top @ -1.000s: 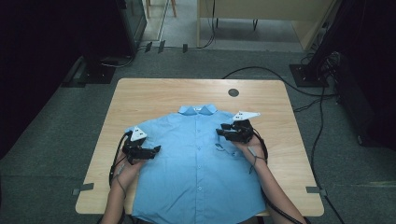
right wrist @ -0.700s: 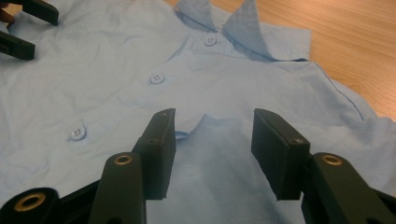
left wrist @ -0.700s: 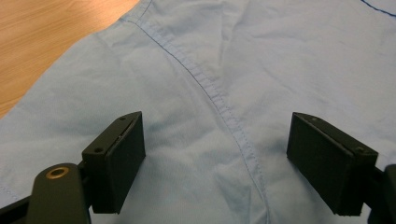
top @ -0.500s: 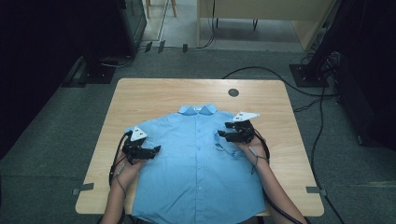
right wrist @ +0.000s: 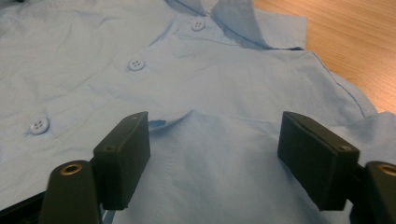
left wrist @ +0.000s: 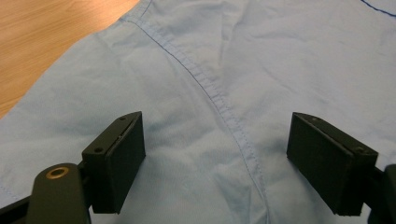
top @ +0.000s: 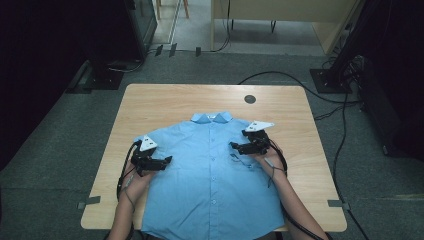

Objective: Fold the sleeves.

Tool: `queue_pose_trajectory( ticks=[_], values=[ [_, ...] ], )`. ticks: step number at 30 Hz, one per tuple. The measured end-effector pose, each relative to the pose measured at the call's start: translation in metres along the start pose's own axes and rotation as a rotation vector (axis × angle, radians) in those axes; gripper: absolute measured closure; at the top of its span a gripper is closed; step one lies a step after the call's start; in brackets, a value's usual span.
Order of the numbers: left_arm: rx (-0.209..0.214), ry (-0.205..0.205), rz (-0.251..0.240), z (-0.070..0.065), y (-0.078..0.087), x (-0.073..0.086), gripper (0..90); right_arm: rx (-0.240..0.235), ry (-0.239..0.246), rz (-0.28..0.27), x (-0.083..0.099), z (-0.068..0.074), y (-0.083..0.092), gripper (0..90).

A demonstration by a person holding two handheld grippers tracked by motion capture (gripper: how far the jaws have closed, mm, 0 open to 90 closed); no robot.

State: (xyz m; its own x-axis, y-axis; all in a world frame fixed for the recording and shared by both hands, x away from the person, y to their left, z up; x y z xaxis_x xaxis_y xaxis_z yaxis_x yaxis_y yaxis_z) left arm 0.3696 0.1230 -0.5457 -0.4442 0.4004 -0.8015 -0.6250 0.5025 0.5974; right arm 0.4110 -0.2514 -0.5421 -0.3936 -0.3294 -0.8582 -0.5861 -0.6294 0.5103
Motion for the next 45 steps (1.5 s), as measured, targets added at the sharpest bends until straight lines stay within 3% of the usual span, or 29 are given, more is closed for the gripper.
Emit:
queue_pose_trajectory(
  ticks=[11, 16, 19, 21, 22, 23, 45],
  values=[
    [0.0, -0.001, 0.0, 0.0, 0.0, 0.0, 19.2, -0.01, 0.009, 0.023, 0.003, -0.003, 0.007, 20.7],
    [0.0, -0.001, 0.0, 0.0, 0.0, 0.0, 19.3, -0.011, 0.036, 0.03, 0.003, 0.0, 0.009, 19.5],
    [-0.001, 0.0, 0.0, 0.0, 0.0, 0.0, 19.3, -0.021, 0.034, 0.03, 0.002, 0.0, 0.012, 19.2],
    [-0.001, -0.001, 0.001, 0.0, 0.0, 0.0, 19.3, -0.067, 0.02, 0.043, 0.003, -0.001, 0.014, 18.4],
    [-0.001, -0.001, 0.001, 0.0, 0.0, 0.0, 19.3, -0.067, 0.02, 0.043, 0.003, -0.001, 0.014, 18.4],
    [-0.001, -0.001, 0.001, 0.0, 0.0, 0.0, 19.3, -0.078, 0.049, 0.056, 0.004, 0.0, 0.017, 18.4],
    [-0.002, 0.0, 0.001, 0.0, 0.0, 0.0, 19.2, -0.044, 0.082, 0.064, 0.01, -0.012, 0.028, 15.2]
  ],
)
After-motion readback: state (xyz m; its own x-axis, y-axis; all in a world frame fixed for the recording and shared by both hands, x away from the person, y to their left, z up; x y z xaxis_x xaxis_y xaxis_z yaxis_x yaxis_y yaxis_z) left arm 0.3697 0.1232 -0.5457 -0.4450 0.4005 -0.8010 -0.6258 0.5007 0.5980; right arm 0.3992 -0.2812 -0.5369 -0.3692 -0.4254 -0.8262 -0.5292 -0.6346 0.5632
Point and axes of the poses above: each handheld gripper's, and its own axes: y roughly backward along the jaws, x roughly out of its underside, z roughly to its left, the point moved 3 cm from there along -y, roughly forward along the jaws, and after that the axes turned 4 degrees about -z, right-handed, at the moved point
